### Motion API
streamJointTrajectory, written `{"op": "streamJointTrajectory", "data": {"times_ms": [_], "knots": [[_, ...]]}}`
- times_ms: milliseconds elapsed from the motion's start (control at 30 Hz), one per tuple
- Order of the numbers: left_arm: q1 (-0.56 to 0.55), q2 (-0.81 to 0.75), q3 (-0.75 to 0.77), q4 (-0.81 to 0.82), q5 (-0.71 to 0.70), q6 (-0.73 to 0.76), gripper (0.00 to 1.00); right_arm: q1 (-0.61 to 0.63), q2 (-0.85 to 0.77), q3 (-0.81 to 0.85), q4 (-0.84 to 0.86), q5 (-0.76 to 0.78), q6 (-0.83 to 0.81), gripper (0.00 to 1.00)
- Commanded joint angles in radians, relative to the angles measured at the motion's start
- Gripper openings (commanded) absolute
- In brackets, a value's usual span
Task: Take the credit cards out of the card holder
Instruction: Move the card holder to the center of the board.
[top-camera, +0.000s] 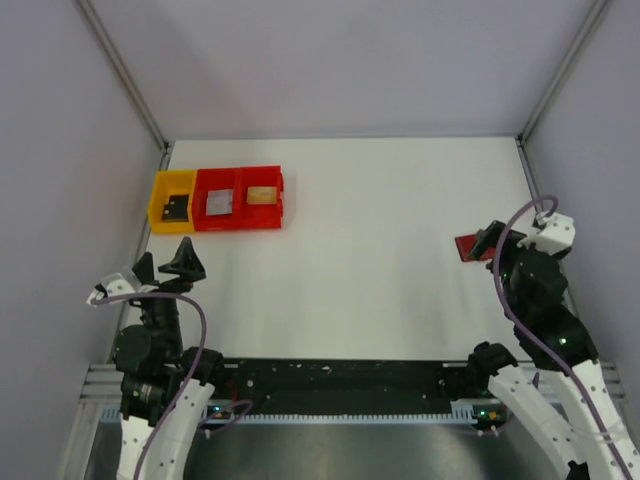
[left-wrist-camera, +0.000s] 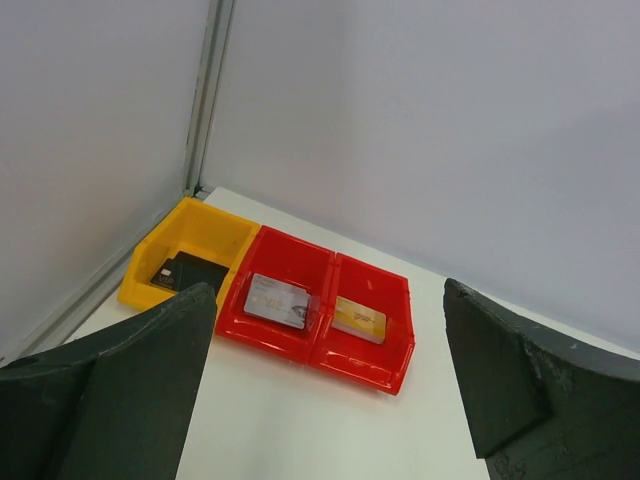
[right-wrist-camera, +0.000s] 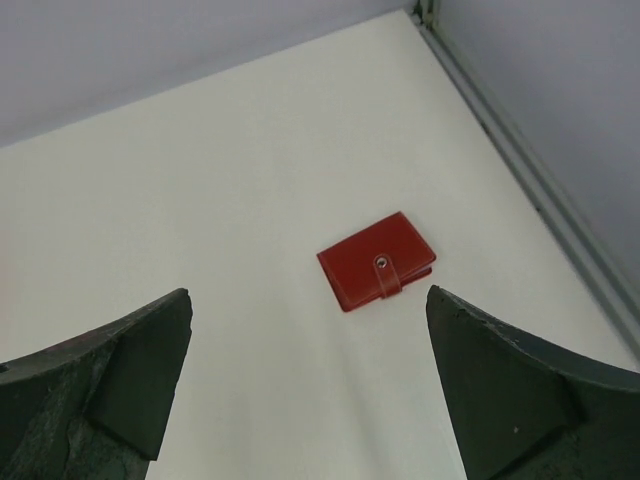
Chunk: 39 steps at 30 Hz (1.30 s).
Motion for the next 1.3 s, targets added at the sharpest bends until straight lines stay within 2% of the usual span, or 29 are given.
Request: {"op": "streamJointTrajectory", "data": {"times_ms": [0, 133, 300, 467, 567, 667, 833, 900, 1133, 1267], "knots": [[-0.017, -0.052, -0.003, 0.032, 0.01, -0.006, 0.99, 0.01, 0.157, -0.031, -0.012, -0.064, 0.229, 0.99], [-0.034, -0.068, -0.005, 0.03, 0.005, -0.003, 0.99, -0.033, 0.337, -0.033, -0.02, -0.096, 0.351, 0.99], [-0.057, -0.084, -0.01, 0.03, -0.001, 0.003, 0.99, -0.26, 0.528, -0.048, -0.004, -0.3, 0.494, 0.99], [-0.08, -0.087, -0.013, 0.033, -0.006, 0.01, 0.99, -0.375, 0.622, -0.077, 0.022, -0.319, 0.563, 0.99], [-0.091, -0.087, -0.014, 0.033, -0.006, 0.012, 0.99, -0.496, 0.654, -0.137, 0.087, -0.447, 0.605, 0.98], [-0.096, -0.088, -0.014, 0.035, -0.004, 0.015, 0.99, -0.577, 0.664, -0.215, 0.184, -0.552, 0.642, 0.91], [-0.1, -0.087, -0.017, 0.036, -0.007, 0.02, 0.99, -0.64, 0.697, -0.261, 0.272, -0.591, 0.66, 0.83], [-0.102, -0.084, -0.017, 0.038, -0.007, 0.021, 0.99, -0.662, 0.714, -0.28, 0.321, -0.588, 0.665, 0.77], [-0.103, -0.076, -0.017, 0.036, -0.009, 0.024, 0.99, -0.759, 0.857, -0.315, 0.52, -0.689, 0.715, 0.67], [-0.105, -0.07, -0.017, 0.038, -0.007, 0.024, 0.99, -0.768, 0.953, -0.297, 0.587, -0.741, 0.717, 0.62]]}}
